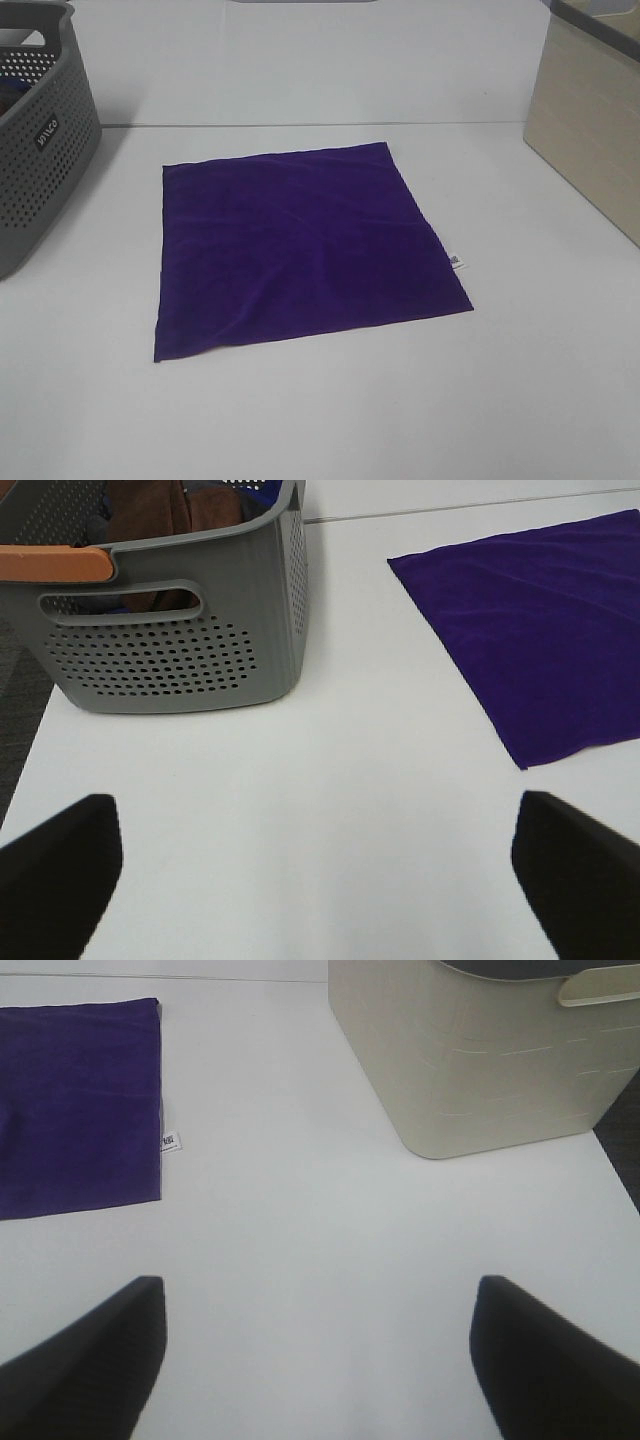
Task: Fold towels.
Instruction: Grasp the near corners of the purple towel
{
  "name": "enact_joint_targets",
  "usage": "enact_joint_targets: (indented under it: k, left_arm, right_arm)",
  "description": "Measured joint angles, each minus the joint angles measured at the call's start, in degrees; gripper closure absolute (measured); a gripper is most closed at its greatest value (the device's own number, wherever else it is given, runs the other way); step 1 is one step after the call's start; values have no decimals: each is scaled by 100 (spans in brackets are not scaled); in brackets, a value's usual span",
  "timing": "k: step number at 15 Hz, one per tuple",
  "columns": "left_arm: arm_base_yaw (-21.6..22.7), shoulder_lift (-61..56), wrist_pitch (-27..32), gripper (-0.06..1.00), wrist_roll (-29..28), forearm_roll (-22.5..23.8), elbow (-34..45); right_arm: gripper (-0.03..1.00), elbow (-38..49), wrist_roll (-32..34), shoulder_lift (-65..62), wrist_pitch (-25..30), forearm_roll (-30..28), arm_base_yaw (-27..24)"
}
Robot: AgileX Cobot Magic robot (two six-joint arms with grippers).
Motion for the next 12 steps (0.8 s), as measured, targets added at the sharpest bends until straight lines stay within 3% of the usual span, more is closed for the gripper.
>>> enact_joint_targets:
  k: [10,12]
  left_arm:
    - [0,0,0,-4,0,-34,0]
    - [0,384,223,-4,0,-183,-212]
  right_arm:
    - [15,-6,-172,0,0,0,0]
    - [15,-390,-241,258,281,6,0]
